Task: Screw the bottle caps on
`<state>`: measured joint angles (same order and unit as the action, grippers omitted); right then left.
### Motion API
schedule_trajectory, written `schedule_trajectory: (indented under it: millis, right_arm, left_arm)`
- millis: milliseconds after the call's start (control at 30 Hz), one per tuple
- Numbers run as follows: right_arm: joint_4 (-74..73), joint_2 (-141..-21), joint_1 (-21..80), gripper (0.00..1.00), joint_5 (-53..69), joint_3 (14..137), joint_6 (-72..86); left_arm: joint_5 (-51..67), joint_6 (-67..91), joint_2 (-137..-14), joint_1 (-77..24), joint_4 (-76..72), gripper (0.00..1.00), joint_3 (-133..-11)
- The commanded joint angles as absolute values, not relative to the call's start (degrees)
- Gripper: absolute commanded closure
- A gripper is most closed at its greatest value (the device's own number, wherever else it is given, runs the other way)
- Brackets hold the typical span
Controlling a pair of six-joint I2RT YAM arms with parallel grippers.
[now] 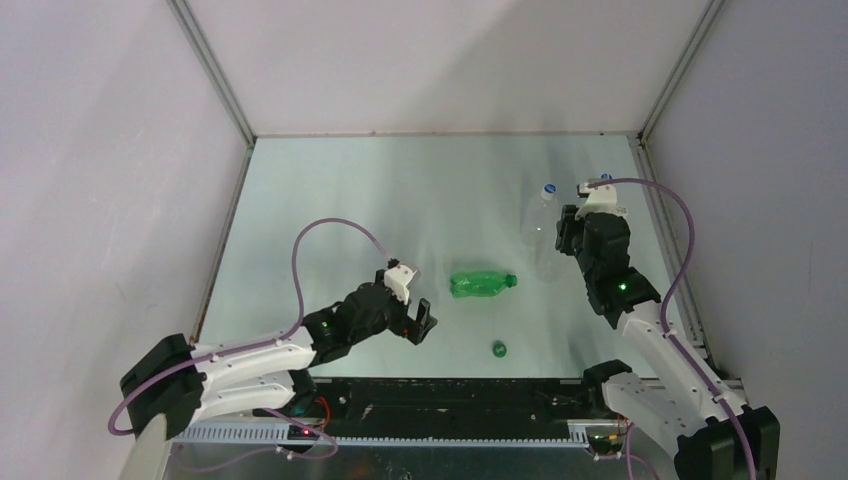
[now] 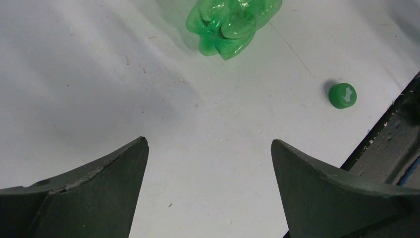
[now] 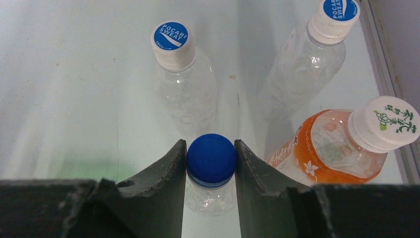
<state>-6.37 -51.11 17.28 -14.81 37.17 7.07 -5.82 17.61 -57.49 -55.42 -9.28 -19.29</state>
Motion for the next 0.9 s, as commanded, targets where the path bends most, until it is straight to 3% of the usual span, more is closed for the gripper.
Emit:
schedule_trajectory:
  millis: [0, 100, 300, 867]
  right_arm:
    - [-4.64, -50.96, 17.03, 0.74, -14.27, 37.27, 7.06]
    - [-5.25, -50.40, 17.05, 0.61, -12.99, 37.27, 7.39]
    - [-6.17, -48.97, 17.05, 0.44, -12.88, 37.22, 7.60]
    - [-14.51, -41.04, 17.04, 0.20, -4.78, 42.58, 4.55]
  left_arm:
    - [-5.56, 18.15, -57.22, -55.11, -12.10, 0.00, -20.48]
    - [-4.99, 17.57, -57.13, -55.11, -11.49, 0.00, -20.64]
    - [-3.63, 16.59, -57.78, -55.11, -10.29, 0.00, -22.11]
    - [1.27, 9.27, -63.42, -55.11, 7.07, 0.00, -37.88]
